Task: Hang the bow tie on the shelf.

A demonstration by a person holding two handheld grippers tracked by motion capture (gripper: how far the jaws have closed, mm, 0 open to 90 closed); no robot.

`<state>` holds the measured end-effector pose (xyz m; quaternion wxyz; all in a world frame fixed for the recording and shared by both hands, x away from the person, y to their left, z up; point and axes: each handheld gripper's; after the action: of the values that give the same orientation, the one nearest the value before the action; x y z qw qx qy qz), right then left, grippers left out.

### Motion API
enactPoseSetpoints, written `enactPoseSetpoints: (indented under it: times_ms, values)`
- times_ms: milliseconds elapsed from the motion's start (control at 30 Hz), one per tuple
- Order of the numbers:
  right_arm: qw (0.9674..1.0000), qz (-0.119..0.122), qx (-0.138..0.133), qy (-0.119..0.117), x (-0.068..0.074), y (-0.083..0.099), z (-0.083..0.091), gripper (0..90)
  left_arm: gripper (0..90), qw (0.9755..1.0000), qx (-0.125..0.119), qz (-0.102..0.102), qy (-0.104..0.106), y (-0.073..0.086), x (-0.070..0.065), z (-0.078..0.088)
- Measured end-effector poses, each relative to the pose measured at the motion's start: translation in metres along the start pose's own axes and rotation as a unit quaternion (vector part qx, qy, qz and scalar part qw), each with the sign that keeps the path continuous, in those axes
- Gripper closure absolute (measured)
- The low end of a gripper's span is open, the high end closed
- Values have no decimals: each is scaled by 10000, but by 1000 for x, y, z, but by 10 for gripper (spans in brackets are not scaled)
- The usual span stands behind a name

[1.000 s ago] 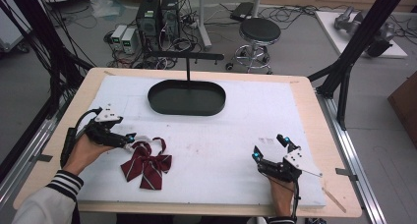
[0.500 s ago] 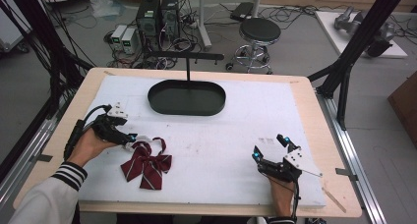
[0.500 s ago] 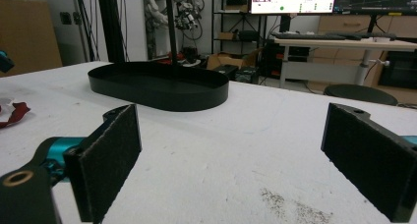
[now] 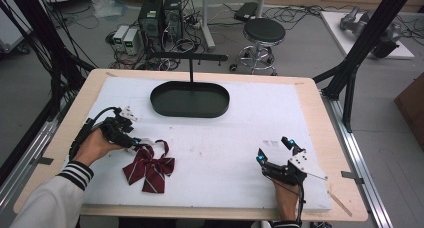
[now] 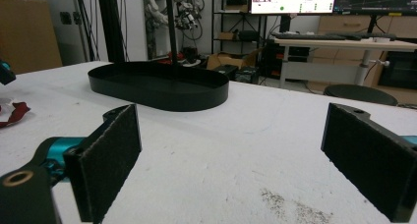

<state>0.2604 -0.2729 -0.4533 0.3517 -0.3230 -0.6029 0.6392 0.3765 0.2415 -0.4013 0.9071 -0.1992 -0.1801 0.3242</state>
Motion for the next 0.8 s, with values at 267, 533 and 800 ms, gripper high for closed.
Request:
enactPoseSetpoints:
  times_ms: [267,533,800]
  values:
    - [10000,9,-6,0,0,0,0,70,536,9998,133,145,49,-2,-3,-3]
    - [10000,3,-1,7,0,0,0,70,591,9992,319,249,67,-3,-3,-6]
    - [10000,-19,-1,1,0,0,0,70,667,9981,550,222,139,-4,-4,-10]
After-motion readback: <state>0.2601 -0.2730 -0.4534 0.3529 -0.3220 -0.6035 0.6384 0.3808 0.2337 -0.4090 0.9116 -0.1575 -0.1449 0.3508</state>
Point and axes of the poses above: each handheld gripper's, and its own axes: z roughly backward along the jaws, y roughly out of its underside, x roughly to its left, and after that the axes turned 6 degrees about -y, right-handed
